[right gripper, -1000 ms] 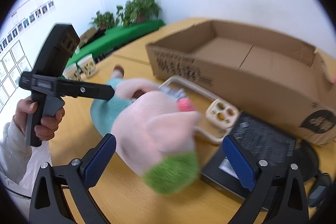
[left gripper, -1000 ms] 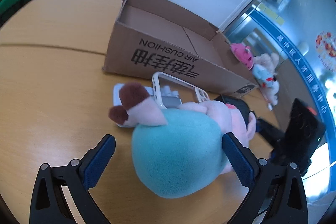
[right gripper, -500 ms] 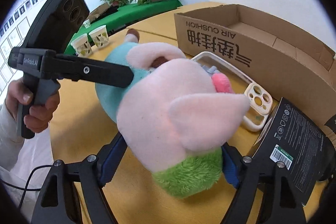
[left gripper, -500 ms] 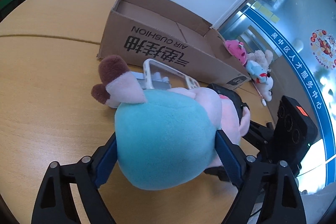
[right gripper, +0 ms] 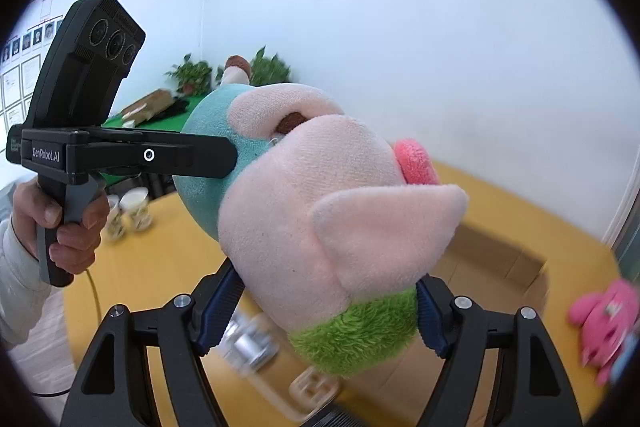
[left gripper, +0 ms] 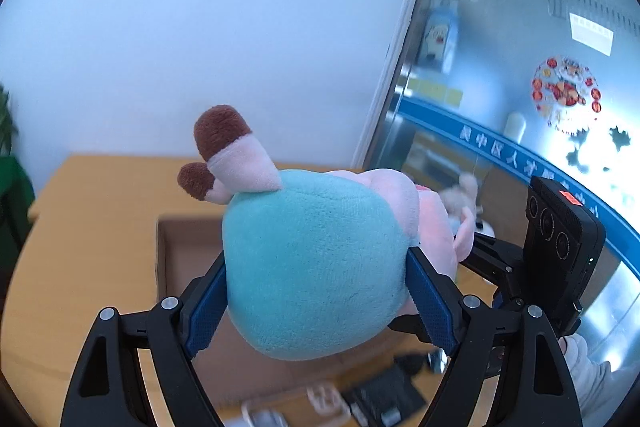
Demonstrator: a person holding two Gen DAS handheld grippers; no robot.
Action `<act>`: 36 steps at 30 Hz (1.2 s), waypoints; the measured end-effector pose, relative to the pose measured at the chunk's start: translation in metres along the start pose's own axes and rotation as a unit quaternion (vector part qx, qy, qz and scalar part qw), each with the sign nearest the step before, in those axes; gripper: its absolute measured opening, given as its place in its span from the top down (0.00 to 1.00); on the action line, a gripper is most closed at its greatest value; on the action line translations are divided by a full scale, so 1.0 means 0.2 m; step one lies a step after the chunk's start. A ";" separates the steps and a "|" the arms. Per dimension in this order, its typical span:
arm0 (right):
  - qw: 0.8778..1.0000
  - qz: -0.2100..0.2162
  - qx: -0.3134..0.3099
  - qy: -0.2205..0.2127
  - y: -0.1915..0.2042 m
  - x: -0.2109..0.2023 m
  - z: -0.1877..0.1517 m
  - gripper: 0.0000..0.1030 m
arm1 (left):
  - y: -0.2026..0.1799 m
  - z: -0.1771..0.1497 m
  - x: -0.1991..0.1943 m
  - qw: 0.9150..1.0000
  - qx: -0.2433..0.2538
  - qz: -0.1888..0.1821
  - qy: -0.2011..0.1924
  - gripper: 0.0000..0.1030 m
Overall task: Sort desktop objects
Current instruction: 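Carry the pig plush into the cardboard box and open the right gripper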
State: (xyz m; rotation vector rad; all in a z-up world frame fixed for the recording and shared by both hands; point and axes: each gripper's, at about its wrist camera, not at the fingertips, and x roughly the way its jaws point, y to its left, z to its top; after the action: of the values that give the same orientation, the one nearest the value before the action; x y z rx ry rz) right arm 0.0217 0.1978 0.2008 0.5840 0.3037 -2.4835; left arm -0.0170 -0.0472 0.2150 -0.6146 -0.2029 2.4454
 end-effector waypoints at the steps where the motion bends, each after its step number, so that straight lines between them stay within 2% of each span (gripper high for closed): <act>1: 1.000 -0.002 -0.001 -0.001 -0.05 0.02 0.07 0.26 | 0.02 0.09 0.03 1.000 0.002 0.002 -0.004 0.21; 4: 1.000 0.000 -0.001 0.002 -0.24 0.12 0.26 0.26 | 0.10 0.32 0.20 1.000 0.006 0.007 -0.002 0.21; 6: 1.000 0.010 0.011 0.018 -0.38 0.26 0.34 0.26 | 0.18 0.41 0.34 1.000 -0.003 0.014 0.010 0.21; 10: 0.998 0.023 0.035 0.054 -0.58 0.59 0.35 0.26 | 0.42 0.46 0.68 0.997 -0.042 0.027 0.055 0.21; 13: 0.993 0.041 0.068 0.087 -0.70 0.87 0.25 0.26 | 0.64 0.38 0.93 0.991 -0.077 0.039 0.098 0.21; 15: 0.989 0.055 0.085 0.112 -0.74 1.05 0.14 0.26 | 0.78 0.27 1.06 0.985 -0.104 0.049 0.130 0.21; 16: 0.987 0.060 0.092 0.120 -0.75 1.11 0.10 0.26 | 0.85 0.20 1.11 0.979 -0.124 0.083 0.138 0.21; 20: 0.978 0.087 0.115 0.153 -0.76 1.33 -0.12 0.26 | 1.08 -0.02 1.28 0.960 -0.170 0.104 0.199 0.21; 21: 0.975 0.094 0.121 0.160 -0.81 1.44 -0.14 0.26 | 1.11 -0.07 1.31 0.955 -0.178 0.109 0.213 0.21; 24: 0.969 0.103 0.135 0.179 -0.80 1.49 -0.27 0.26 | 1.19 -0.17 1.39 0.940 -0.204 0.119 0.246 0.20; 25: 0.968 0.105 0.137 0.185 -0.77 1.46 -0.32 0.26 | 1.21 -0.21 1.38 0.938 -0.208 0.118 0.252 0.20; 31: 0.966 0.094 0.149 0.191 -0.83 1.58 -0.29 0.25 | 1.17 -0.18 1.38 0.935 -0.211 0.104 0.265 0.16; 33: 0.965 0.092 0.158 0.189 -0.81 1.68 -0.28 0.24 | 1.14 -0.11 1.32 0.942 -0.213 0.101 0.241 0.16; 36: 0.968 0.085 0.149 0.182 -0.77 1.73 -0.26 0.21 | 1.10 -0.02 1.16 0.950 -0.217 0.105 0.200 0.16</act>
State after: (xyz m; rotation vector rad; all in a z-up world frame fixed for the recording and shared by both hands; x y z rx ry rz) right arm -0.3065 0.1771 0.0058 1.1468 0.0110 -2.2605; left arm -0.2946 -0.0868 0.0604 -1.3691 -0.5378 2.4196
